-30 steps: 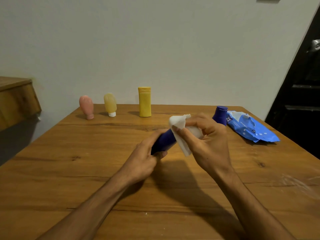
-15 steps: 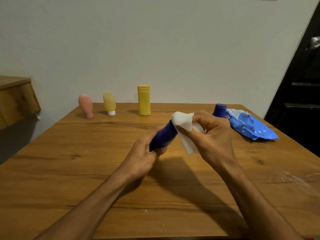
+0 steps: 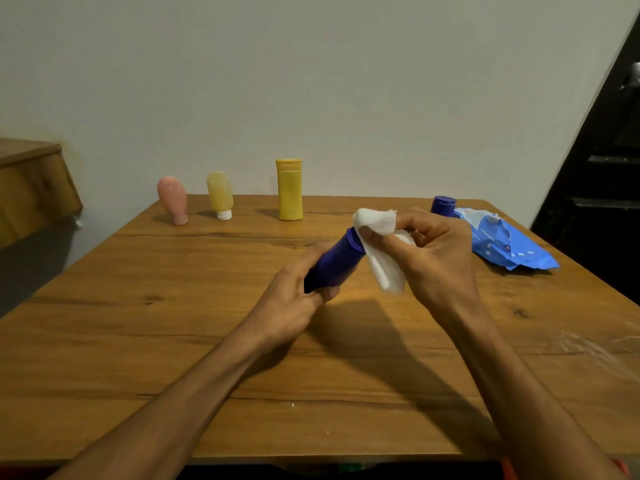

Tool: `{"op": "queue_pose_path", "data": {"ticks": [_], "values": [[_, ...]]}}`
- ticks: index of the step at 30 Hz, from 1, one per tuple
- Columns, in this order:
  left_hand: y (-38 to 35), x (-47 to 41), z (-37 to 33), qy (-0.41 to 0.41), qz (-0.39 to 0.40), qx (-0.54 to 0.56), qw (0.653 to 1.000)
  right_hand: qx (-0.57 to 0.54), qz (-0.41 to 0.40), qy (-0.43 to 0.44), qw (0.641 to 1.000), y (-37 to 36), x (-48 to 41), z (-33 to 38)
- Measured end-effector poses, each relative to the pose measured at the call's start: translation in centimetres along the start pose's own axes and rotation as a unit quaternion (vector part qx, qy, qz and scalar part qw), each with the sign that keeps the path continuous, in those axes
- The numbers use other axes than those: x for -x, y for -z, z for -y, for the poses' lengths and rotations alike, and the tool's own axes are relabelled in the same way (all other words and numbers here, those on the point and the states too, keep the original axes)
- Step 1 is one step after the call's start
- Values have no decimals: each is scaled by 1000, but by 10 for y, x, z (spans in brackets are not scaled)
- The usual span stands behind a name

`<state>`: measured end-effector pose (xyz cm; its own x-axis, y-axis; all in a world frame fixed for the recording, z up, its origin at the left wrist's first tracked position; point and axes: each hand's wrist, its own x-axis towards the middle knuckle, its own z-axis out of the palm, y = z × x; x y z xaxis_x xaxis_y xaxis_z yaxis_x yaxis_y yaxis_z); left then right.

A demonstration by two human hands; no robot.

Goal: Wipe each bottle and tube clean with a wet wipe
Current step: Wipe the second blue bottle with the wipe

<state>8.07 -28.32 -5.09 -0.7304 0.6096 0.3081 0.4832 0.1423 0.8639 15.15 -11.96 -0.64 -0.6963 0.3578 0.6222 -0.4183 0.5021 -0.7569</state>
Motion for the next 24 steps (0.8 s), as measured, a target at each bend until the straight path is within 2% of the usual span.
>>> {"op": "queue_pose_path", "data": {"ticks": [5,9,13,16,21,24], "values": [[1,0,2,5,-1,-16,1000,39,16,47,998,-5,2,1],[1,-1,2,-3,-2,-11,1000,44,-22,33,998,2,-2,0],[-2,-4,7,-13,-16,-3,1000,-42,-51,-15,998,6,-3,4],[-2,-5,8,-3,-14,-1,1000,-53,-20,-20,998,7,-2,9],[0,-2,6,-1,-9,6,1000,2,47,21,999,2,2,9],[2,-1,2,4,-10,14,1000,2,49,20,999,6,0,7]]}}
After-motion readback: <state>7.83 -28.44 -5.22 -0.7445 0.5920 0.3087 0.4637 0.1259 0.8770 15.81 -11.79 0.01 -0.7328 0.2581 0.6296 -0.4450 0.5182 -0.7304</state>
